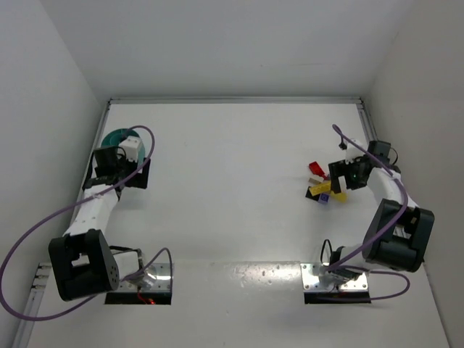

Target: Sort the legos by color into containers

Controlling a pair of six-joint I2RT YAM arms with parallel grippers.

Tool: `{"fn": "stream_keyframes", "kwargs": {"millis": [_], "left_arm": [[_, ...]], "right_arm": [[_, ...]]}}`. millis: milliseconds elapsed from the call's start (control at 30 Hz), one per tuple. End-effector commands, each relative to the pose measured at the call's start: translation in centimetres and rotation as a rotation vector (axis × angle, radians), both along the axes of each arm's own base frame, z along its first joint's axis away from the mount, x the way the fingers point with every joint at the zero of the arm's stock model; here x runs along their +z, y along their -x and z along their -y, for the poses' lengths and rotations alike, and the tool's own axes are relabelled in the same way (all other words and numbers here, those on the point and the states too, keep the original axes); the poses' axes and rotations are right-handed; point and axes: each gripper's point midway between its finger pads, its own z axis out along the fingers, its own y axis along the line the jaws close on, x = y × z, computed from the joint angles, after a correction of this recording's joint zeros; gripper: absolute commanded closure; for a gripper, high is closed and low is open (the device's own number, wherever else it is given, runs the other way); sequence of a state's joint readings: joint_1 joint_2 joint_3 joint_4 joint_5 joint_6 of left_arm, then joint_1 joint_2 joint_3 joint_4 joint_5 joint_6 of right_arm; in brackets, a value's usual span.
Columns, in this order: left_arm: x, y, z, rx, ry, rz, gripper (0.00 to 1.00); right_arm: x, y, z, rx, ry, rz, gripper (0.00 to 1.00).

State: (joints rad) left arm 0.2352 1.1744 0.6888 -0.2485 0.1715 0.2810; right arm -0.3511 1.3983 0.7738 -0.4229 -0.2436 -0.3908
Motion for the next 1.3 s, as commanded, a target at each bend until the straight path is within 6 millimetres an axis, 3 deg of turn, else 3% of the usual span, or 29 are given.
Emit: {"fn": "stream_keyframes", "kwargs": {"millis": [0,67,133,200,367,600,833,1267], "left_arm": [[3.0,-2.0,-0.5,0.042,0.007,0.084,0.00],[3.9,-2.4,0.2,-0.033,-0.010,0.114,0.00],[4.3,-2.4,0.2,-0.068,-0.038,0.127,0.00],[5.3,-2.6,1.3,-0.140,-0.021,0.134,0.00],[5.0,-1.9,5.0,-0.344,0.084,0.086,0.00],[6.0,-2.0,7.5,-0.439,0.086,0.110,0.00],[4.6,-1.7,8.9,-0.512,0.037,0.087,0.00],[3.8,-1.8,10.7,-0.548,0.013,0.077,0.02]], "right_arm": [[2.4,-2.5,1.0,0.037,0.036,0.060,0.00],[3.3,-3.5,1.6,0.045,0.054,0.063,0.00],[2.8,-3.5,1.5,0.061,0.032,0.015,0.05],[3.7,-4.7,2.0,0.069,0.040,0.024,0.15],[4.3,-6.3,2.9,0.111,0.077,0.020,0.28],[2.3,-6.2,1.9,0.212,-0.009,-0.100,0.44],[-0.4,-5.8,0.5,0.263,-0.053,-0.138,0.43],[-1.8,-7.8,-0.3,0.299,-0.081,-0.153,0.40]]}}
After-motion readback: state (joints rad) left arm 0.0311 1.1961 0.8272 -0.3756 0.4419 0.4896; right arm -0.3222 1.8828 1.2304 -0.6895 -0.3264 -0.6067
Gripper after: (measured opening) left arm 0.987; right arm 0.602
